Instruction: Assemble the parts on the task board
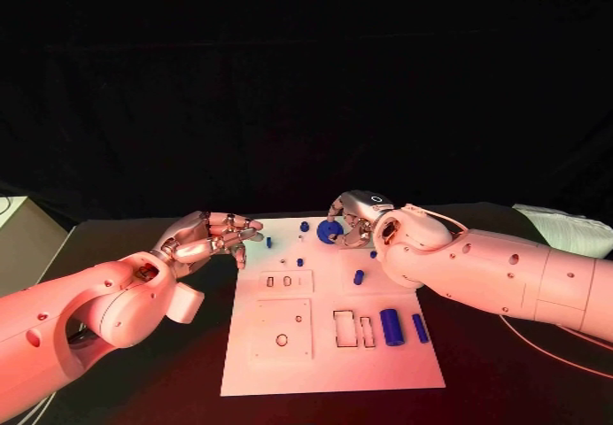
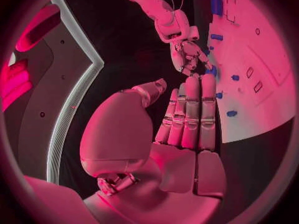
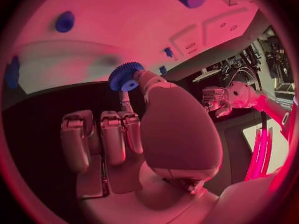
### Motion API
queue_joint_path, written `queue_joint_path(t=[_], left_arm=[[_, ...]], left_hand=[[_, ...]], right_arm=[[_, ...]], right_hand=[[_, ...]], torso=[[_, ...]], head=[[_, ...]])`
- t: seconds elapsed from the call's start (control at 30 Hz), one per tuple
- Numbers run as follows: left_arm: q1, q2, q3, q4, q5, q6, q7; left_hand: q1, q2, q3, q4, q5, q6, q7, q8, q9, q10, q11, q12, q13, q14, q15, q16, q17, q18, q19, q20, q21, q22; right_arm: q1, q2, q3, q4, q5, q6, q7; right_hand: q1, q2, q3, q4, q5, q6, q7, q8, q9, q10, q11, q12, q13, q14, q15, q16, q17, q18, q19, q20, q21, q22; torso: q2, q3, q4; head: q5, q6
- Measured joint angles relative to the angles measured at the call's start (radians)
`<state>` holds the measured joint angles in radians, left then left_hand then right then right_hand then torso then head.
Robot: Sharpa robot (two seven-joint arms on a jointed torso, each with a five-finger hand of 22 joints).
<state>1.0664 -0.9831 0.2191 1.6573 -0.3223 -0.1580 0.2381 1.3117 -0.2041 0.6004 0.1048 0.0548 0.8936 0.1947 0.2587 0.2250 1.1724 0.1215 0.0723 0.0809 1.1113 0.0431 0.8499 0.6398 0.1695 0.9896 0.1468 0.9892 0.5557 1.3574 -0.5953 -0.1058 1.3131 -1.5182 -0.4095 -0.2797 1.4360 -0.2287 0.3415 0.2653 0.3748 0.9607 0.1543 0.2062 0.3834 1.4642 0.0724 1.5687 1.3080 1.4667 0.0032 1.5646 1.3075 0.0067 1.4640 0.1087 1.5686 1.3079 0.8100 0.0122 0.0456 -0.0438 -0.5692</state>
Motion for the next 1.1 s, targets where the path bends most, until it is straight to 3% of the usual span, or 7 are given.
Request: queue_joint_path(t=[0.23,0.53,0.77,1.1], left_arm=[[0.000,0.001,0.000,0.001,-0.001,0.001,-0.001],[0.000,0.009,0.000,0.002,-0.002,0.002,-0.001],[0.000,0.015,0.000,-0.003,-0.003,0.003,-0.002],[0.000,0.017,0.000,-0.005,-0.005,0.004,-0.002]], left_hand=[[0.000,0.000,0.000,0.000,0.000,0.000,0.000,0.000,0.000,0.000,0.000,0.000,0.000,0.000,0.000,0.000,0.000,0.000,0.000,0.000,0.000,0.000],[0.000,0.000,0.000,0.000,0.000,0.000,0.000,0.000,0.000,0.000,0.000,0.000,0.000,0.000,0.000,0.000,0.001,0.000,-0.004,-0.004,0.004,0.002],[0.000,0.000,0.000,0.000,0.000,0.000,0.000,0.000,0.001,0.000,0.000,0.000,0.000,0.000,0.000,0.000,0.001,0.000,-0.004,-0.004,0.004,0.002],[0.000,0.000,0.000,0.000,0.000,0.000,0.000,0.000,0.001,0.000,0.000,0.000,0.000,0.000,0.000,0.000,0.001,0.000,-0.004,-0.004,0.004,0.002]], right_arm=[[-0.012,0.066,-0.003,-0.011,-0.066,-0.029,0.000],[-0.029,0.136,-0.009,-0.083,-0.115,-0.045,-0.022],[-0.034,0.157,-0.011,-0.112,-0.133,-0.047,-0.040],[-0.038,0.174,-0.012,-0.126,-0.146,-0.049,-0.055]], right_hand=[[0.000,0.000,0.000,0.000,-0.002,0.001,-0.001,0.000,0.000,0.000,0.000,0.000,0.000,0.000,0.000,0.000,0.000,0.000,0.002,-0.005,0.000,0.000],[-0.003,-0.003,0.008,0.000,-0.004,0.001,-0.001,0.000,0.000,0.000,0.000,0.000,0.000,0.000,0.000,0.000,0.000,0.000,0.002,-0.005,0.000,0.000],[-0.003,-0.003,0.008,0.000,-0.004,0.001,-0.001,-0.002,0.000,0.000,0.000,0.000,0.000,0.000,0.000,0.000,0.000,0.000,0.002,-0.005,0.000,0.000],[-0.003,-0.003,0.008,0.000,-0.006,0.001,-0.001,-0.005,0.000,0.000,0.000,0.000,0.000,0.000,0.000,0.000,0.000,0.000,0.002,-0.005,0.000,0.000]], torso=[[0.001,-0.0002,0.0022],[0.003,-0.0008,0.0058],[0.006,-0.0039,0.0093],[0.006,-0.0035,0.0111]], head=[[0.001,0.002],[0.002,0.000],[-0.001,-0.002],[-0.002,-0.005]])
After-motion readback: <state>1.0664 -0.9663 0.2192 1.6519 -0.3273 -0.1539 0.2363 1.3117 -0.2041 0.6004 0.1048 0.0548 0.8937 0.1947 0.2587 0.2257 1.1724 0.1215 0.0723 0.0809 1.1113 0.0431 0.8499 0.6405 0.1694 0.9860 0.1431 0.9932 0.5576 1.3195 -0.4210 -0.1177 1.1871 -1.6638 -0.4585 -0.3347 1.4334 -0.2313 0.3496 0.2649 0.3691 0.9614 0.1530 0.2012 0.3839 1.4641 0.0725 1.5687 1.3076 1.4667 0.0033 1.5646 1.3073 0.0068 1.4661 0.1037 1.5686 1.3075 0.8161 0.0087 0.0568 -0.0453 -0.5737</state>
